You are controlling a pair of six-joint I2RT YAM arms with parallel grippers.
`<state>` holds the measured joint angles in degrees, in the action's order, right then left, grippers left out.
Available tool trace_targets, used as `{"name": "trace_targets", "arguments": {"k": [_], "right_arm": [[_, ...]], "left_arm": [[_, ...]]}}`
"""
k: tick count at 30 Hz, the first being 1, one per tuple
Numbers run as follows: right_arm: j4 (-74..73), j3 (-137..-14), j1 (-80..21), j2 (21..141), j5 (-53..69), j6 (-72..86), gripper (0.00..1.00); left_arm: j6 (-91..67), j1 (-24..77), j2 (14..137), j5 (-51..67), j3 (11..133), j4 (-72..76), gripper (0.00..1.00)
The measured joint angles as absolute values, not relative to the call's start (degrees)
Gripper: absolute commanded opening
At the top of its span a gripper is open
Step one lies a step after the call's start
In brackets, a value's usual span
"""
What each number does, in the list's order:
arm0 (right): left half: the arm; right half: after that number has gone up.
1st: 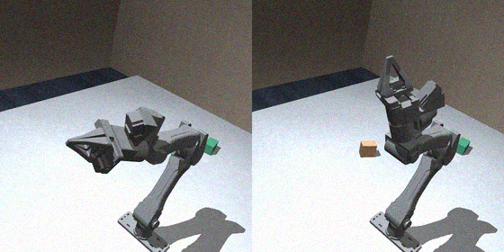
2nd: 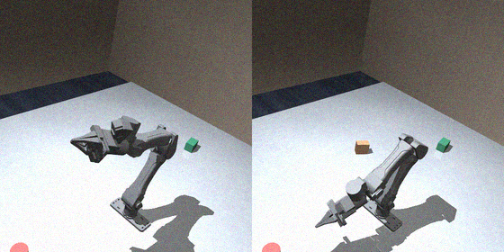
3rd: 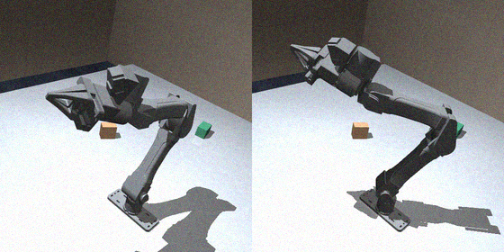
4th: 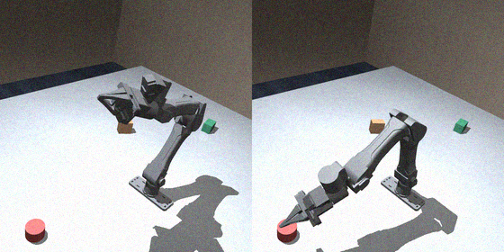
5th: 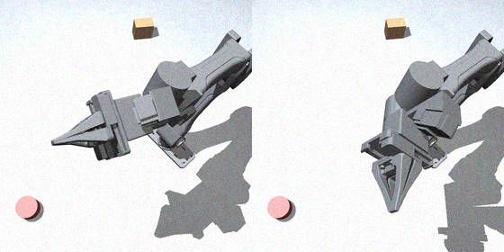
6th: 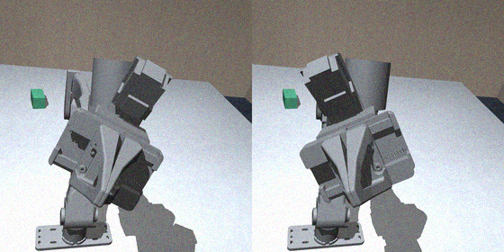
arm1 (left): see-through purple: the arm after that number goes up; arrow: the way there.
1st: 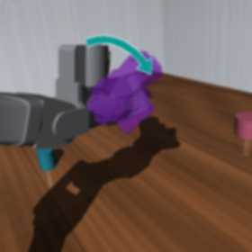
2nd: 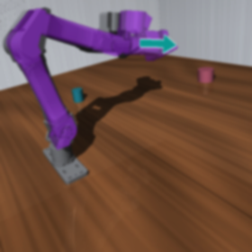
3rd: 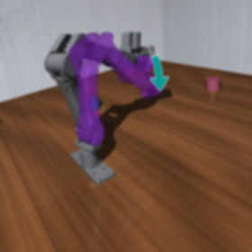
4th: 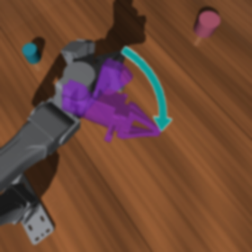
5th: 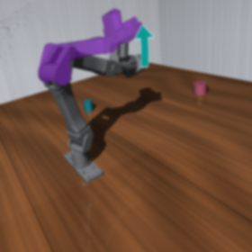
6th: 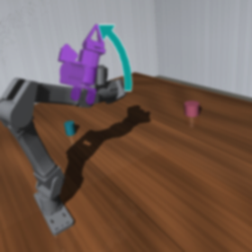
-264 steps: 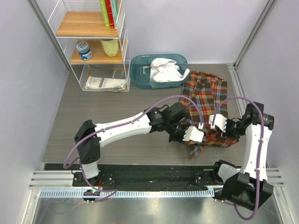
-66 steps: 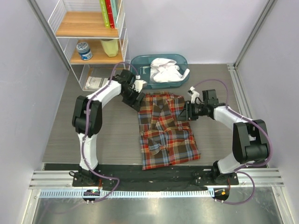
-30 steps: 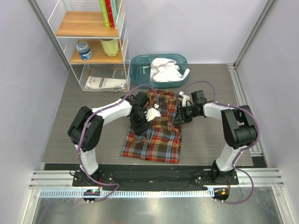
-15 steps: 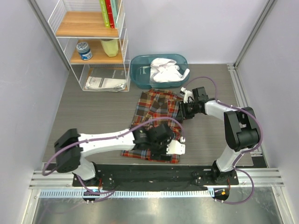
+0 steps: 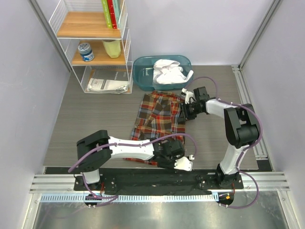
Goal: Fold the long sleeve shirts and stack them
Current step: Fold the shirt
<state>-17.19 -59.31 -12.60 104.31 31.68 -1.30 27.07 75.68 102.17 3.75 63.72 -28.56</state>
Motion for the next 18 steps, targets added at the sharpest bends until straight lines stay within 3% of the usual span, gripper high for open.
{"name": "trace_targets", "arguments": {"k": [3,7,10,13,18], "right_arm": [[-17.9,-60.6,-13.1,105.1,31.8,-2.5,0.29],[-18.7,-61.5,-13.8,105.4,32.2,-4.0,0.40],[-21.1,-62.8,-14.0,105.1,32.5,-5.6,0.51],[-24.8,-64.1,-13.9,102.7,32.9,-7.0,0.67],[-30.5,-65.5,-12.9,90.5,34.0,-9.3,0.76]], "left_arm": [[27.4,76.0,102.2,4.8,63.7,-28.8,0.43],[27.2,76.1,102.2,6.2,63.7,-29.1,0.64],[25.5,75.9,102.1,8.4,65.6,-31.7,0.74],[23.6,74.4,101.1,12.6,69.3,-35.6,0.79],[22.4,65.1,91.8,20.8,74.2,-43.0,0.84]]}}
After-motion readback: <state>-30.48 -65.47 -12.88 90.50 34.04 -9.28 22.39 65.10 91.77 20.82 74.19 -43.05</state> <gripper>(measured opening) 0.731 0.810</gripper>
